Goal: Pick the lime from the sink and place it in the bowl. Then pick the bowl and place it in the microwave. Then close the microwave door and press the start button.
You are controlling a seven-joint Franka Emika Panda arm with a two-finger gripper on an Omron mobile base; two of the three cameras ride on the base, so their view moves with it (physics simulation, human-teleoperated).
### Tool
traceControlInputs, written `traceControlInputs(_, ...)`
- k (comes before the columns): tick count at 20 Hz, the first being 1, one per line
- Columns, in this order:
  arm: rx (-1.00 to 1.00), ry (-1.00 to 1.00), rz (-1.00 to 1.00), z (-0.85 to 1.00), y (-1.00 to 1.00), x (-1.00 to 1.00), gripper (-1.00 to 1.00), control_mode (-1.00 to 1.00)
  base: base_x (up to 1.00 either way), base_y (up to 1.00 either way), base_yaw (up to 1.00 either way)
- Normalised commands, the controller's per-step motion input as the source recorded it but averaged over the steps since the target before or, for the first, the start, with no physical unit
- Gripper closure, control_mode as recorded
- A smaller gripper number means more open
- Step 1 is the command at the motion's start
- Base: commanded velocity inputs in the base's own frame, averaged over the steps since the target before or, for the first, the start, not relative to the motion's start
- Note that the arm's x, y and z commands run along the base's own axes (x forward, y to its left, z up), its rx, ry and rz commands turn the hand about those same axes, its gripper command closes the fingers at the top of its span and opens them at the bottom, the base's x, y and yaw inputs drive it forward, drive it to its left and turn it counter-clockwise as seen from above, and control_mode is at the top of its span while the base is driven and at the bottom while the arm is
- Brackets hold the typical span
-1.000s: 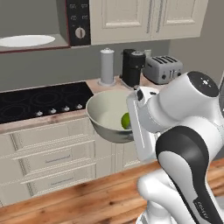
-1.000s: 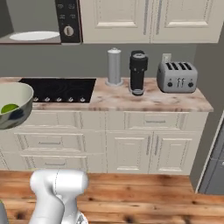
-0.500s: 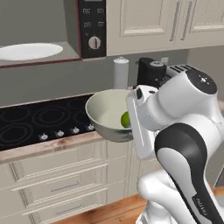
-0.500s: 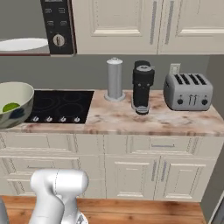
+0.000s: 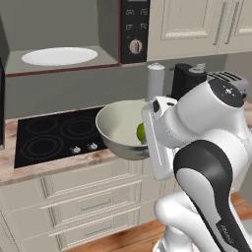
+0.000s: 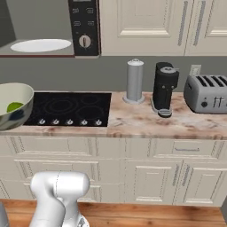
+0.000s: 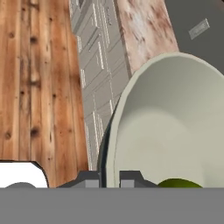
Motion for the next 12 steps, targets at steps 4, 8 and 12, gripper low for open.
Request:
traceControlInputs(4, 0.00, 0.00, 0.00, 0.00, 0.00, 0.00, 1.00, 1.00, 0.00, 0.16, -0.02)
traceControlInputs(8, 0.00, 0.00, 0.00, 0.00, 0.00, 0.00, 1.00, 1.00, 0.00, 0.15, 0.00)
traceControlInputs(12, 0.00, 0.00, 0.00, 0.00, 0.00, 0.00, 1.00, 1.00, 0.00, 0.30, 0.00)
